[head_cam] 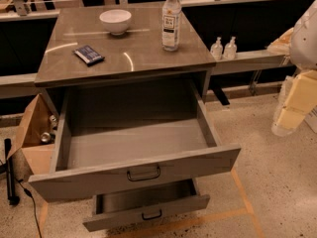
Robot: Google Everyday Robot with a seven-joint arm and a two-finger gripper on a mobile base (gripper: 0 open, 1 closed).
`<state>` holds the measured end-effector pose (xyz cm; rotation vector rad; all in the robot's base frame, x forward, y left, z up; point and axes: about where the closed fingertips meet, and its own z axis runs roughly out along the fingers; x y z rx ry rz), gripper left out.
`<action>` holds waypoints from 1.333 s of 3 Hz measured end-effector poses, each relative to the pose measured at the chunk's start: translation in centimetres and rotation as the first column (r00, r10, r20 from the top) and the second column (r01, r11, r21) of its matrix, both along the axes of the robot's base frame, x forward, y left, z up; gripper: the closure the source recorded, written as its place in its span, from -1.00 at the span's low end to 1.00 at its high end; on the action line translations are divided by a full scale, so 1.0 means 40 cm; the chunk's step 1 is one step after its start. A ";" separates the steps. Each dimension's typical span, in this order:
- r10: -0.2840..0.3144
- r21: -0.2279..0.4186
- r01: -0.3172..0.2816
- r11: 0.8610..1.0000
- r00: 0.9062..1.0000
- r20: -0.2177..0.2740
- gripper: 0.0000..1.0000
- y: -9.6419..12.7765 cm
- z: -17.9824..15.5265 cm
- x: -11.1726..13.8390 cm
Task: Place rxbar blueberry into top drawer
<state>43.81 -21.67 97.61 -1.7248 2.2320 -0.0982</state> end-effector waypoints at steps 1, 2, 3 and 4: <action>0.000 0.005 0.000 1.000 1.000 0.006 -1.00 0.003 0.003 0.001; -0.003 0.079 -0.001 0.997 0.999 0.052 -1.00 0.056 -0.006 0.029; -0.030 0.194 0.010 0.981 0.994 0.101 -1.00 0.163 -0.053 0.091; -0.082 0.292 0.041 0.956 0.988 0.128 -1.00 0.286 -0.096 0.172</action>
Offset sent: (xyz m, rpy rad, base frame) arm 0.0386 0.0710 -0.0119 0.2580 -0.1439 -0.0035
